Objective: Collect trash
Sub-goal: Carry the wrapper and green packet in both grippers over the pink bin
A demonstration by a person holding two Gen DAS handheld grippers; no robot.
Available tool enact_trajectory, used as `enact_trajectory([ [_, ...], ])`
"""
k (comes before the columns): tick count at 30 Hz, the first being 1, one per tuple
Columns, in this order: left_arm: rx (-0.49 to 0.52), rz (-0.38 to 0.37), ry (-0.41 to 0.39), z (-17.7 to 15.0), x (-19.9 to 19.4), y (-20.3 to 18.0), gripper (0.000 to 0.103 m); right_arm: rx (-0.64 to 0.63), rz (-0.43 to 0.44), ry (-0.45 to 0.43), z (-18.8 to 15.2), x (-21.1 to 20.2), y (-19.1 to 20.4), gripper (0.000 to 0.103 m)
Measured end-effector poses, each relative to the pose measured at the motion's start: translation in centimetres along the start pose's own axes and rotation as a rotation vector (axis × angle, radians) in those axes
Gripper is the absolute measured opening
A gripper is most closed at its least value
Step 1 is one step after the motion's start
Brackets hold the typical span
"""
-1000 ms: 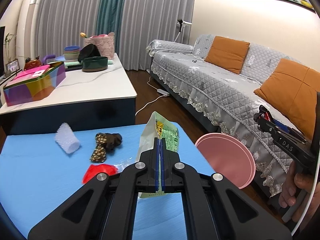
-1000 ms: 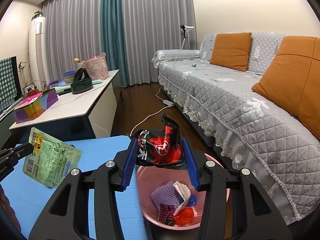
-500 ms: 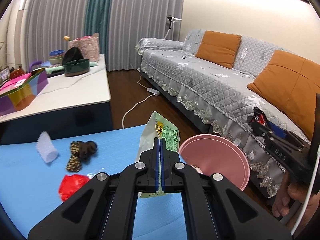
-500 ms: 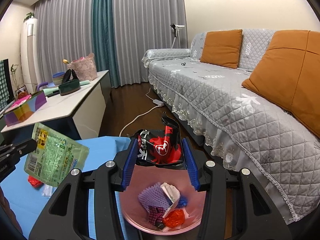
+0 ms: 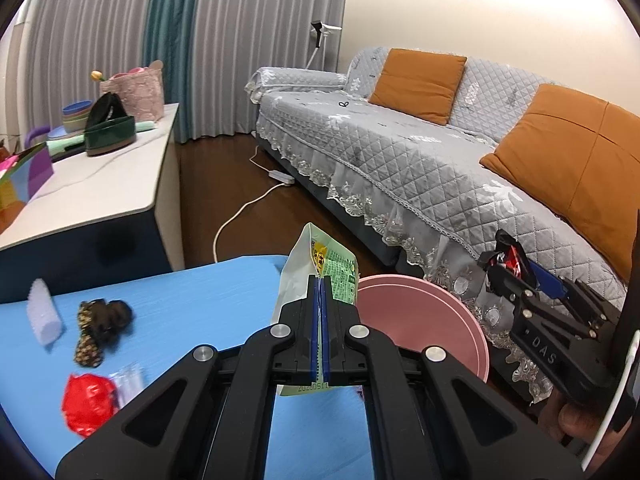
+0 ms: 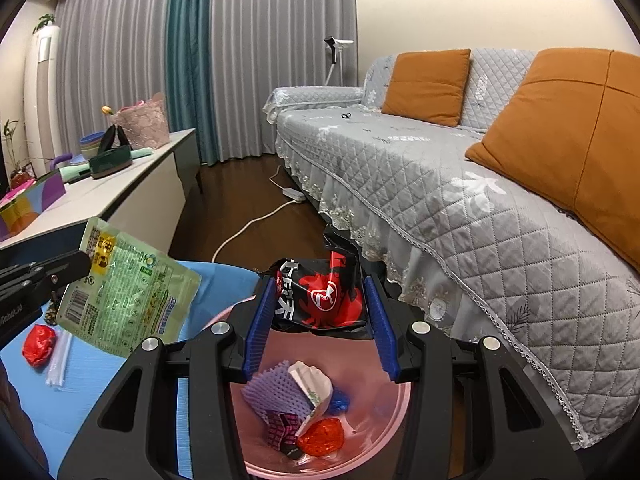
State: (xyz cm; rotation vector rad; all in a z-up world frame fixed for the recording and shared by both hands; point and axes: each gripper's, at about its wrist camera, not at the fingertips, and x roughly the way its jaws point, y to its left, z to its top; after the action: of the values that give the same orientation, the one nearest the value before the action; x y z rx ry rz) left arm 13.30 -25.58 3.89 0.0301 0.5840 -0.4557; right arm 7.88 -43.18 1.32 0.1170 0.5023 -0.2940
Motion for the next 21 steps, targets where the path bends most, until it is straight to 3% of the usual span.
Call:
enact_trajectory([
  [21,0.039,-0.052,0.052,-0.2,4.9,-2.0,0.001,0.007,-0.025,0.061,-1.1,3.0,-0.8,0.047],
])
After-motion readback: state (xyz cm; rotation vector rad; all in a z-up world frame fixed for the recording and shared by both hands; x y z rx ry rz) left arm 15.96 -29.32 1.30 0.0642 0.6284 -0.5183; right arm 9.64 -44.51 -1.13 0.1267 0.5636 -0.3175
